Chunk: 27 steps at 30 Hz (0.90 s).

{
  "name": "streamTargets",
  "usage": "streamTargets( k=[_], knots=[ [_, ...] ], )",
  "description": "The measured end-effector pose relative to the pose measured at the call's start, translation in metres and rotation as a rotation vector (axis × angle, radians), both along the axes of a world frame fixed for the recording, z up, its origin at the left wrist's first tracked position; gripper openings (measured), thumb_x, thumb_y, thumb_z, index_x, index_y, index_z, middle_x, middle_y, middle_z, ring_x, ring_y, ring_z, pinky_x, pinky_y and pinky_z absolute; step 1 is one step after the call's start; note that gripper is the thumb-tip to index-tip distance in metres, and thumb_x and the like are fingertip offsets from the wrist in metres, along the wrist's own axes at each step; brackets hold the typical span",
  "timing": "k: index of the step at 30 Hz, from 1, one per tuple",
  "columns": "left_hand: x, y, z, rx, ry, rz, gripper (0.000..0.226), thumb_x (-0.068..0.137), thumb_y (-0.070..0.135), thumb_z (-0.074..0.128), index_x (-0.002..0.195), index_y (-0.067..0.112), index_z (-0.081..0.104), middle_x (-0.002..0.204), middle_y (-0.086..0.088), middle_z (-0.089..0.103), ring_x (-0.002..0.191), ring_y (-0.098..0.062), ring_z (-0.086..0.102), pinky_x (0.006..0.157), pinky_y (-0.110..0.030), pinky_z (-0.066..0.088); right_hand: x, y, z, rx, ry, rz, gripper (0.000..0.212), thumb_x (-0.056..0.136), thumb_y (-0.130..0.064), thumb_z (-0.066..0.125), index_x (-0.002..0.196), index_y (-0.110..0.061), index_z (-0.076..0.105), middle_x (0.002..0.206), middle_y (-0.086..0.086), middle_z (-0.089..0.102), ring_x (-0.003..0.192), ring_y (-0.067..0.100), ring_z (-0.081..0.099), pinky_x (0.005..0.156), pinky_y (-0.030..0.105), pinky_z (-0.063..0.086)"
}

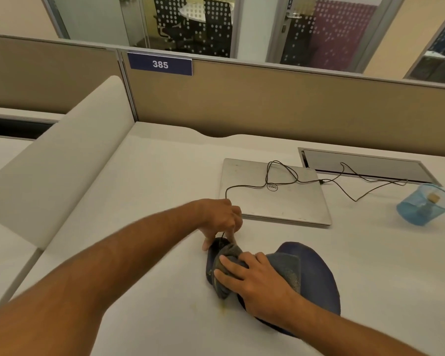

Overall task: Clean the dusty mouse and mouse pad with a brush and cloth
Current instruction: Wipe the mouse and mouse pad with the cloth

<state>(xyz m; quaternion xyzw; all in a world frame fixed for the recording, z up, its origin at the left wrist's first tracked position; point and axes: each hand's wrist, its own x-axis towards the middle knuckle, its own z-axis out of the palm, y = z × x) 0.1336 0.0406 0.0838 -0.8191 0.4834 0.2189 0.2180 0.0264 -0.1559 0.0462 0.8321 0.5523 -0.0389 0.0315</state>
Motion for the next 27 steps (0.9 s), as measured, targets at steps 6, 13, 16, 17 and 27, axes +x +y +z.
streamTargets(
  k=[6,13,16,17,27],
  knots=[
    [-0.001,0.0,0.0,0.0,0.018,0.049,0.077,0.069,0.048,0.084,0.139,0.041,0.053,0.13,0.009,0.048,0.137,-0.02,0.026,0.107,-0.041,0.031,0.002,-0.007,0.0,-0.1,-0.125,0.158,0.063,0.077,-0.041,0.073,0.135,-0.032,0.05,0.141,-0.001,0.053,0.112,0.027,0.058,0.082,0.044,0.052],
    [-0.002,-0.002,0.0,0.005,0.039,0.077,0.078,0.067,0.046,0.087,0.138,0.038,0.056,0.127,0.007,0.05,0.131,-0.018,0.032,0.102,-0.039,0.037,0.004,0.016,0.003,-0.008,0.001,0.033,0.057,0.091,-0.022,0.059,0.143,-0.027,0.037,0.154,0.004,0.035,0.123,0.035,0.042,0.089,0.051,0.039],
    [-0.004,-0.002,0.001,0.011,0.052,0.095,0.08,0.067,0.042,0.087,0.14,0.036,0.054,0.126,0.006,0.05,0.127,-0.018,0.034,0.102,-0.039,0.038,-0.005,0.01,-0.003,-0.108,-0.055,0.166,0.059,0.088,-0.027,0.065,0.142,-0.026,0.039,0.155,0.004,0.033,0.126,0.039,0.04,0.092,0.055,0.04],
    [-0.005,-0.002,0.002,0.018,0.048,0.094,0.08,0.068,0.042,0.087,0.141,0.036,0.053,0.126,0.006,0.05,0.127,-0.018,0.034,0.102,-0.04,0.038,-0.005,0.01,-0.002,-0.125,-0.056,0.191,0.059,0.088,-0.027,0.065,0.142,-0.025,0.039,0.155,0.004,0.031,0.127,0.04,0.038,0.094,0.056,0.039],
    [-0.011,-0.006,0.001,0.047,-0.036,0.075,0.052,0.079,0.037,0.082,0.128,0.029,0.065,0.128,0.01,0.053,0.134,-0.016,0.034,0.104,-0.037,0.039,0.017,0.046,0.008,0.016,-0.012,-0.021,0.044,0.088,-0.027,0.061,0.131,-0.028,0.05,0.146,0.001,0.045,0.118,0.032,0.039,0.086,0.049,0.036]
  ],
)
